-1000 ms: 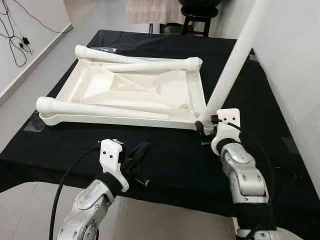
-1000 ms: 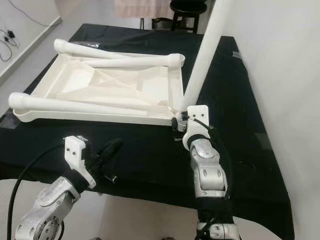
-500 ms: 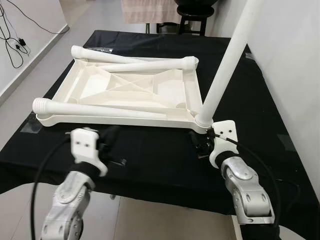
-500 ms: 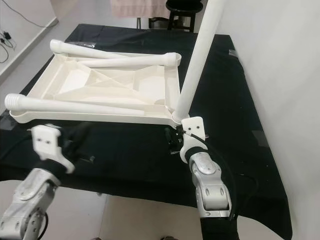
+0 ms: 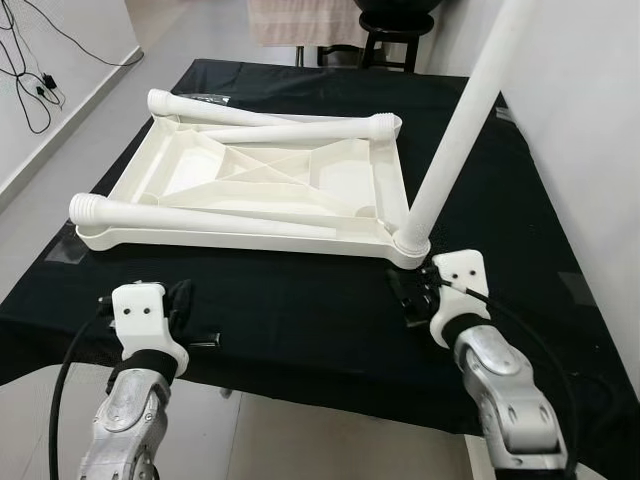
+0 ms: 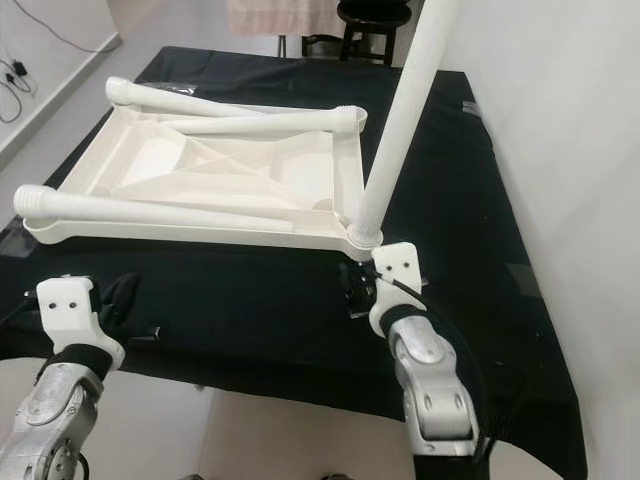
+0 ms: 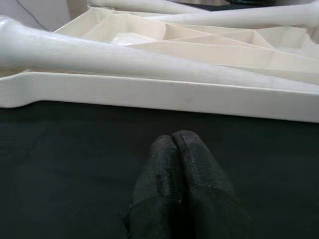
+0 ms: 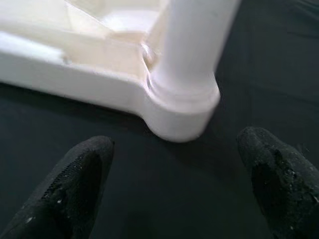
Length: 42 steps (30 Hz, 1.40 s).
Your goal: Building children table
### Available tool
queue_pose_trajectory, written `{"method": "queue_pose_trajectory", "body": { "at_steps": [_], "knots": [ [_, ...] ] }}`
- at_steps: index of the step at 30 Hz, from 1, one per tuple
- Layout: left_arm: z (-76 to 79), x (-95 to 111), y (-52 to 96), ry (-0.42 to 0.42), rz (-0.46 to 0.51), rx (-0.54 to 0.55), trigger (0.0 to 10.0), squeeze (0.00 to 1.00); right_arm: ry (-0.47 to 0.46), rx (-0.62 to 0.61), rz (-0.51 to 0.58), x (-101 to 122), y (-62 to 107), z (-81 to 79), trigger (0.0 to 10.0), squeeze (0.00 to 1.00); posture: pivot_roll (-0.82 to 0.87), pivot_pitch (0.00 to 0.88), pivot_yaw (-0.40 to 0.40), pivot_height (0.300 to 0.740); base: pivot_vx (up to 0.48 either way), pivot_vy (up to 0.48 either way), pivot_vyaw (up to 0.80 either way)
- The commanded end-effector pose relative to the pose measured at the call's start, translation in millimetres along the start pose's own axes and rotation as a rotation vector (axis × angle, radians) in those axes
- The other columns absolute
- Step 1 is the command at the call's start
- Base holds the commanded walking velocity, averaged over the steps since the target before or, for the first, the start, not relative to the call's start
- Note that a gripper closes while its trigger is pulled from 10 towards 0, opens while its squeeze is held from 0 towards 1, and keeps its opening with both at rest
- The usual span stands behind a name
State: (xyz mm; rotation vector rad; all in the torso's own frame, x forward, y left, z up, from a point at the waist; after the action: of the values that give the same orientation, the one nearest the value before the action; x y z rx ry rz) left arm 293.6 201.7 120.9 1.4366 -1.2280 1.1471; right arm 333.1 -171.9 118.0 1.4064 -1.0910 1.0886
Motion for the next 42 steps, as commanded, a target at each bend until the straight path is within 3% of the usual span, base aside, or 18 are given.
{"method": "queue_pose_trajectory", "body": {
  "at_steps": [1, 6, 14, 33, 42],
  "knots": [
    [-0.6, -13, 4.9, -0.011, -0.05, 0.008, 10.0, 0.0, -0.022, -0.024, 0.005, -1, 3.7, 5.5, 10.0, 0.0, 0.0, 0.097, -0.016, 0.74, 0.0, 0.0, 0.0],
    [8.6, -19, 5.8, -0.058, -0.071, -0.037, 10.0, 0.0, -0.034, -0.03, 0.012, -1, 3.2, 5.5, 10.0, 0.0, -0.01, 0.097, 0.004, 0.74, 0.0, 0.0, 0.0],
    [18.2, -24, -3.6, -0.079, -0.099, -0.072, 10.0, 0.0, -0.045, -0.045, 0.009, -2, 3.9, 11.1, 10.0, 0.0, -0.02, 0.089, -0.005, 0.74, 0.0, 0.48, 0.0],
    [21.6, -22, -7.5, -0.087, -0.09, -0.088, 10.0, 0.0, -0.028, -0.042, 0.011, 0, -2.6, 9.8, 10.0, 0.0, -0.02, 0.088, -0.007, 0.74, 0.0, 0.48, 0.0],
    [24.1, -17, -9.8, -0.096, -0.071, -0.092, 10.0, 0.0, 0.016, 0.006, 0.05, 11, -14.7, -6.2, 10.0, 0.0, -0.01, 0.091, -0.008, 0.74, 0.0, 0.48, 0.0]
  ]
}}
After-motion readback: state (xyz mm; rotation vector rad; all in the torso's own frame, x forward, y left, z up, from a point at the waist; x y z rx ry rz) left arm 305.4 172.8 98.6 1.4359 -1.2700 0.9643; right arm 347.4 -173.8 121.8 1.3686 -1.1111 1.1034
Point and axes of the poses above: a point about 5 cm out from each wrist's last joint towards the gripper, its own y axis pointing back from the gripper into the wrist, its own x axis along the axis of the wrist's last joint, z = x × y, the point moved 6 cm from there along -y, pointing out of the wrist towards the gripper, and after that the axes turned 13 degrees about -y, right-handed, at the moved point
